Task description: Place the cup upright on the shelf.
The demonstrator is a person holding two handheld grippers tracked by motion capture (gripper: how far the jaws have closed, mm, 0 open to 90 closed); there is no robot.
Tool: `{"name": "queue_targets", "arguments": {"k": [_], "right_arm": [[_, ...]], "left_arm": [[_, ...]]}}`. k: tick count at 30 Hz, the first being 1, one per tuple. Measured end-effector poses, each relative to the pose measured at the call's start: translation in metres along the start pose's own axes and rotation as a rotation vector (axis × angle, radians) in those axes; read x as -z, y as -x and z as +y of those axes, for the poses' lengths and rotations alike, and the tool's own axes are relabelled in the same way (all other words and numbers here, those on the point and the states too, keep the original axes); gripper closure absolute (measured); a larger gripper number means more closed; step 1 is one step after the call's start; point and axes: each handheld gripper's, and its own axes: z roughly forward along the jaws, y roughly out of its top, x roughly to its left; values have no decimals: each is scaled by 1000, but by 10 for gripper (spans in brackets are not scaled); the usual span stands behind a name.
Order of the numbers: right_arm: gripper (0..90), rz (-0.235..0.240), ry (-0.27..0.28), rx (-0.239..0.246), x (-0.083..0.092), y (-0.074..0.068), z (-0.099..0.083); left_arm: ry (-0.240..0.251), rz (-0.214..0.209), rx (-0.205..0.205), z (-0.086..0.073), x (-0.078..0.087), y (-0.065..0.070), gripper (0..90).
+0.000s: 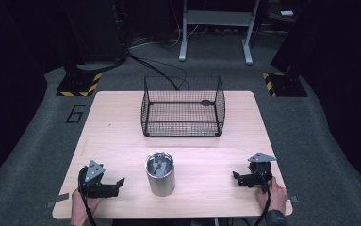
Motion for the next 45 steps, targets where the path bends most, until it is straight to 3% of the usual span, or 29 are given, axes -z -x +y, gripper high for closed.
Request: {"name": "queue_targets", "arguments": {"k": [5,10,15,22,30,38,45], "right_arm": [[0,0,0,0,0,0,0],[0,0,0,0,0,0,0],[0,0,0,0,0,0,0],[0,0,0,0,0,0,0],[0,0,0,0,0,0,0],[0,0,0,-1,0,0,0],[0,2,-1,-4,0,0,0]], "left_arm": [[33,-46,-4,4,3,5,1],[65,-100,23,8,7,8,1],[105,-116,4,10,11,17,0],[132,-176,-19,19,15,28,0],[161,-296,-19,27,16,40,0],[178,-345,-62,37,11,55,0],[209,-385,-71,46,5,66,0]]}}
